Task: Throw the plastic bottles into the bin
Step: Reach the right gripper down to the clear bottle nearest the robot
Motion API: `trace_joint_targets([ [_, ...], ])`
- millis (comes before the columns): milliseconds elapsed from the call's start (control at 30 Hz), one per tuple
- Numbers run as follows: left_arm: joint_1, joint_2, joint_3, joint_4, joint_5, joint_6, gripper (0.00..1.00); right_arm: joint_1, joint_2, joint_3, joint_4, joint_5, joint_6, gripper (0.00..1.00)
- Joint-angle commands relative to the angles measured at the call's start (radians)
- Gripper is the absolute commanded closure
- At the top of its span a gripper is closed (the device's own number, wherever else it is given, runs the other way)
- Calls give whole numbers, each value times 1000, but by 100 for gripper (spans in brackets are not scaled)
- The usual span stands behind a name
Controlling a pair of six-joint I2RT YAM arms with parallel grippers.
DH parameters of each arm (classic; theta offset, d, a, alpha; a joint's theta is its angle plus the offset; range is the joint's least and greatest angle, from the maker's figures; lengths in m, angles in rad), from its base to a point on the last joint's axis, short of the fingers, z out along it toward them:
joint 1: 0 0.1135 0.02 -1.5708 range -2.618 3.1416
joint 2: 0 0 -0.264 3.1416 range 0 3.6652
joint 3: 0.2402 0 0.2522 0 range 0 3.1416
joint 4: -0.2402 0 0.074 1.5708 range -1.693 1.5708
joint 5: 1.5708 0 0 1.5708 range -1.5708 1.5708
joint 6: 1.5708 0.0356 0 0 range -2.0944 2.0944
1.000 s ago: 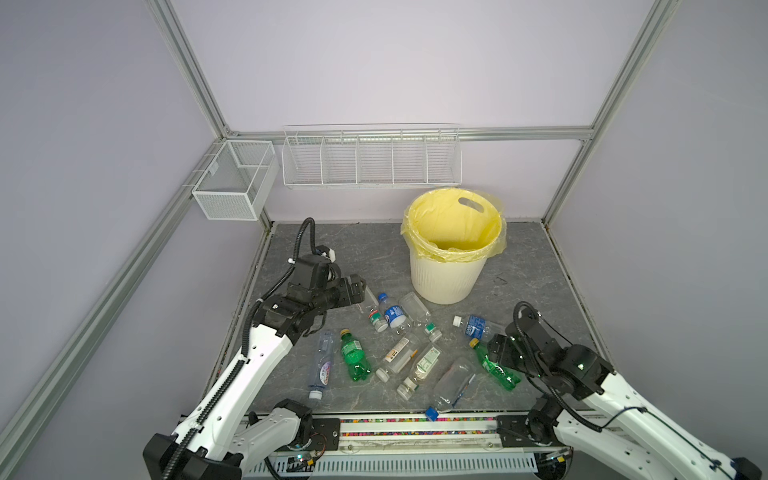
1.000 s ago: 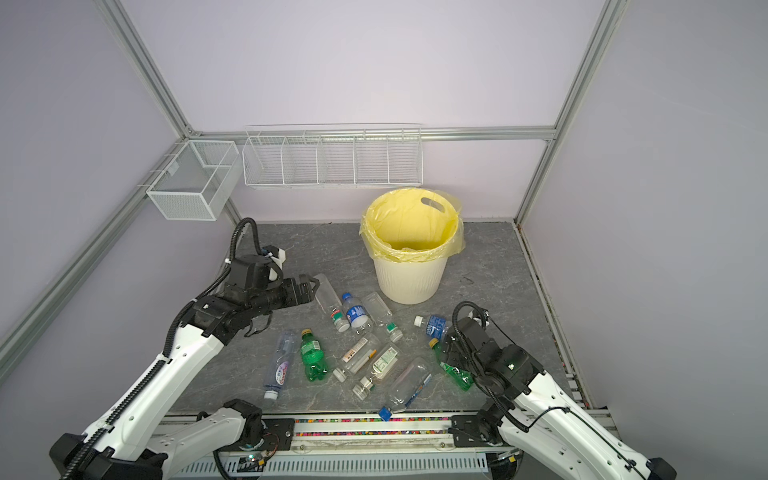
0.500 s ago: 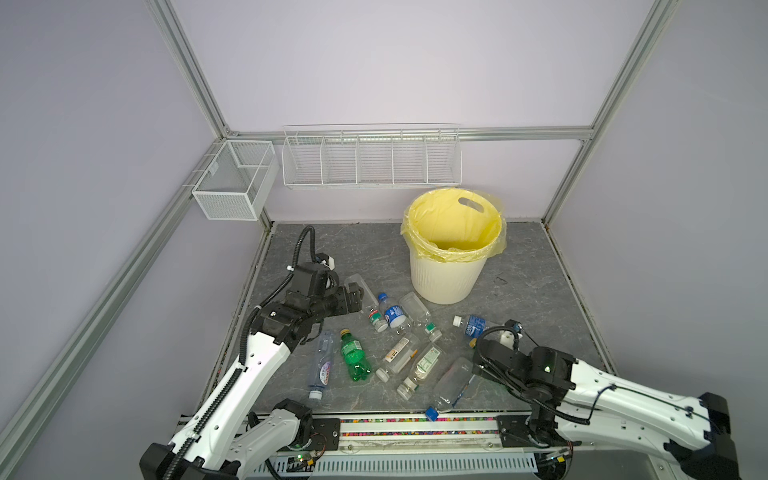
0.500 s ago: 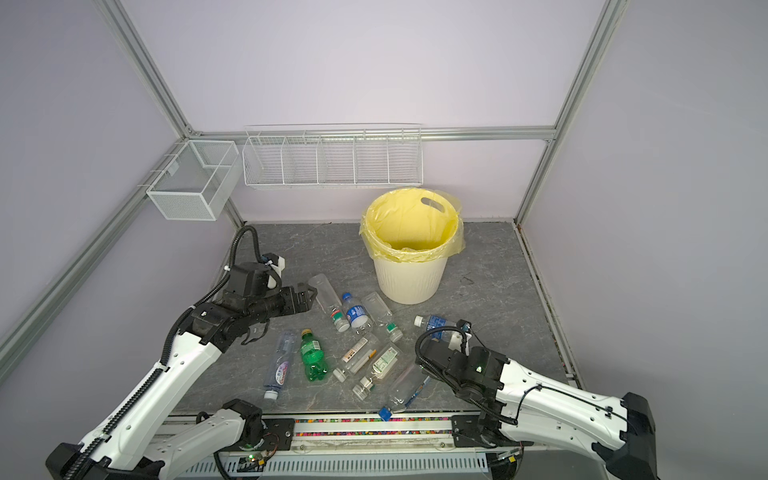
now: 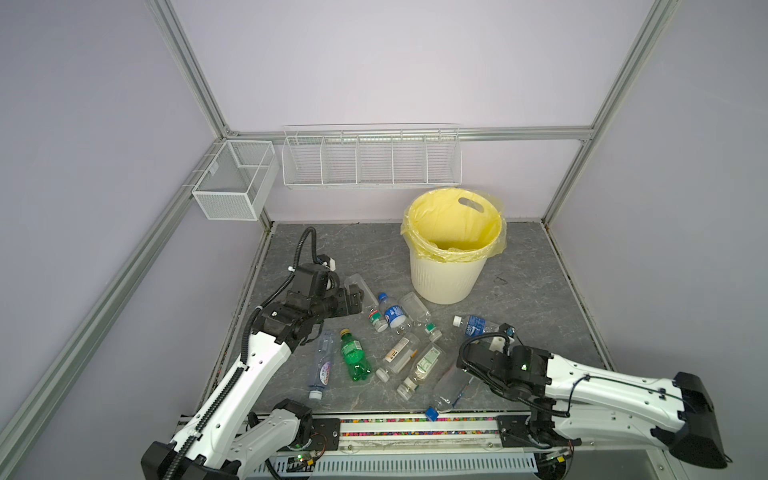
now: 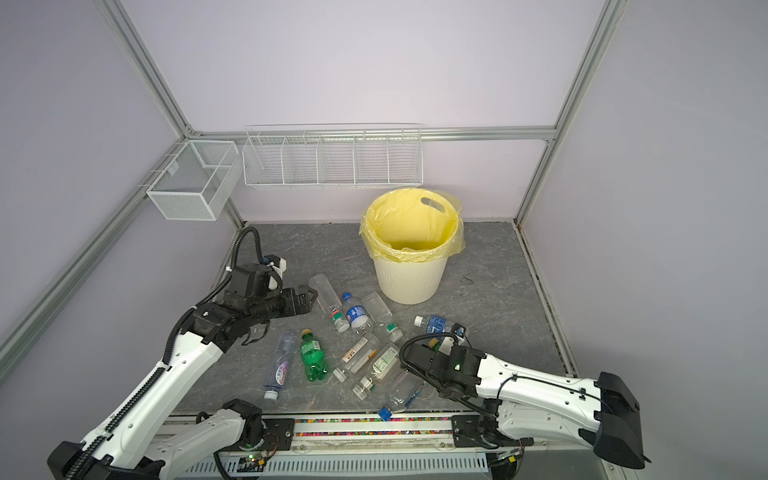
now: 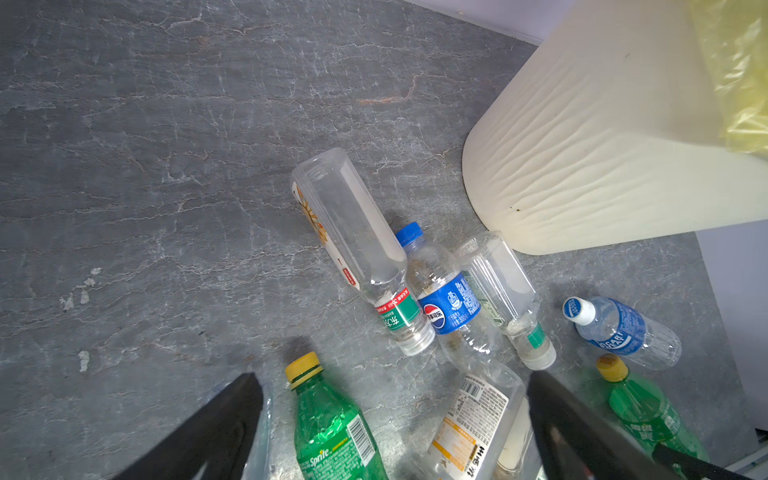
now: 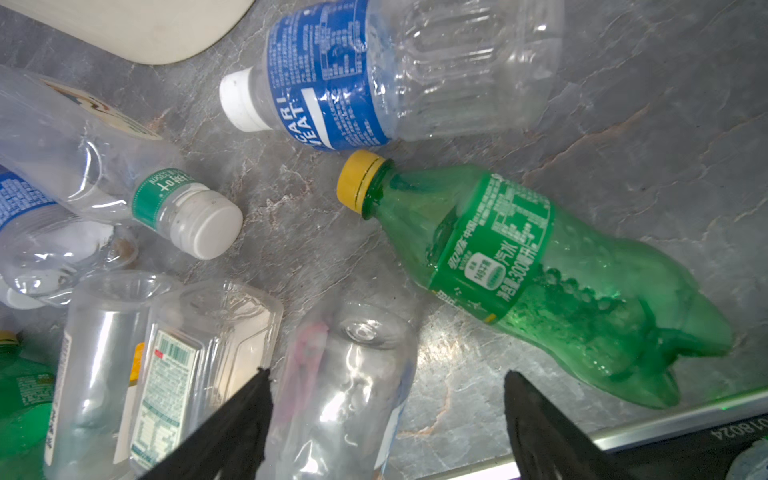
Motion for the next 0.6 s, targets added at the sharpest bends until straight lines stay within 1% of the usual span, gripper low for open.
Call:
trace_joint_targets([
  [0, 5, 2, -14, -11, -9, 16, 0, 7, 17, 16, 36, -36, 102, 12],
  [200, 5, -1, -16, -11, -19, 20, 0, 8, 70, -1, 117, -71, 108, 11],
  [400, 5, -2, -26, -17, -32, 20, 0, 18, 97, -30, 159, -72, 155, 11],
  [567, 5, -2, -30, -16, -43, 17, 0, 20, 140, -22, 171, -90, 145, 11],
])
